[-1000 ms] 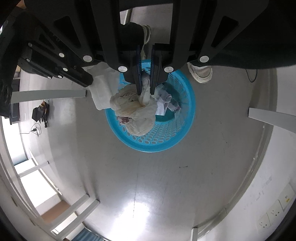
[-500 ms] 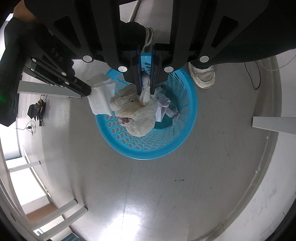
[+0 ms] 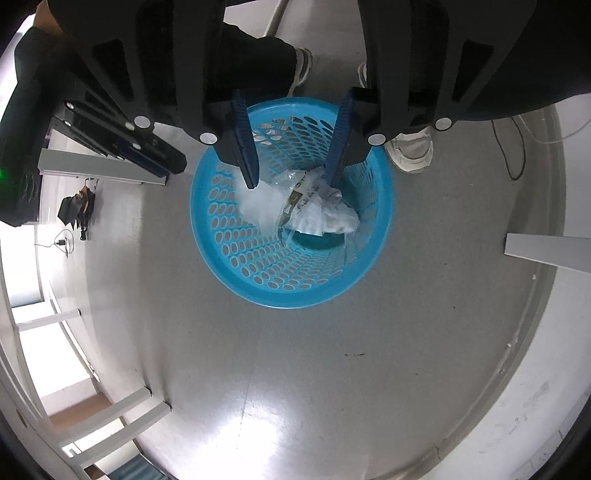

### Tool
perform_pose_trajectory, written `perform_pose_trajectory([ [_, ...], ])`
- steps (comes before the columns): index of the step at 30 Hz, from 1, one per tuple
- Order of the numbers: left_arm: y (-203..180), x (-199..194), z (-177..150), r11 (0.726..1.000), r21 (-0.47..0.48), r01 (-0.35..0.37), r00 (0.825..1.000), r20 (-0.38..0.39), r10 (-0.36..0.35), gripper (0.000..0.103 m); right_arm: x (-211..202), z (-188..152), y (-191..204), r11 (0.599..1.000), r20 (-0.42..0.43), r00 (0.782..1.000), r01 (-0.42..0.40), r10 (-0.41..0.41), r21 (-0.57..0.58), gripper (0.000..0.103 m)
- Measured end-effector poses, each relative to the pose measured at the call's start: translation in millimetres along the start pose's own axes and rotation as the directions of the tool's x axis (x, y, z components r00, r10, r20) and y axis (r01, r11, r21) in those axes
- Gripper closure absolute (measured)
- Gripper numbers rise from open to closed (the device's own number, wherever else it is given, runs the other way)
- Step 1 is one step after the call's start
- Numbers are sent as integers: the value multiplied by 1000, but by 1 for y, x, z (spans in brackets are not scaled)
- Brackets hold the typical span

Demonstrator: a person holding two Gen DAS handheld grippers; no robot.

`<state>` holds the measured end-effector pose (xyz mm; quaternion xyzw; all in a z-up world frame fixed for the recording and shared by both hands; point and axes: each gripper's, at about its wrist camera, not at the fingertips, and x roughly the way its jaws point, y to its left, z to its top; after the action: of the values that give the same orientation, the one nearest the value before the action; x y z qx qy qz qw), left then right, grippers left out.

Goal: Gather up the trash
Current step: 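Open both tools to drop the bag and tissue into the wastebasket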

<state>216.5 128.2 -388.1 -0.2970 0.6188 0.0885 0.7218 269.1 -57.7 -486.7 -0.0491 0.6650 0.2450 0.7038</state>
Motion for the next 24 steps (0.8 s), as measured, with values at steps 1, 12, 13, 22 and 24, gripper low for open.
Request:
perform_pose_trajectory([
  [1, 0, -1, 0, 1000, 1, -2, 1000, 2, 2, 66, -2, -1, 3, 1000, 1, 1000, 12, -12, -16, 77],
  [12, -6, -20, -8, 999, 30, -36, 998, 52, 34, 63, -32, -22, 16, 996, 60, 996, 65, -61, -65, 70],
  [13, -6, -21, -9, 999, 34, -42, 998, 56, 40, 63, -36, -24, 17, 996, 66, 996, 62, -58, -64, 68],
  [22, -23, -55, -28, 979, 149, -139, 980, 165, 114, 50, -67, -46, 25, 993, 120, 991, 65, -53, -98, 62],
  [24, -26, -61, -35, 971, 179, -158, 976, 175, 127, 50, -74, -51, 24, 993, 131, 990, 70, -57, -95, 59],
])
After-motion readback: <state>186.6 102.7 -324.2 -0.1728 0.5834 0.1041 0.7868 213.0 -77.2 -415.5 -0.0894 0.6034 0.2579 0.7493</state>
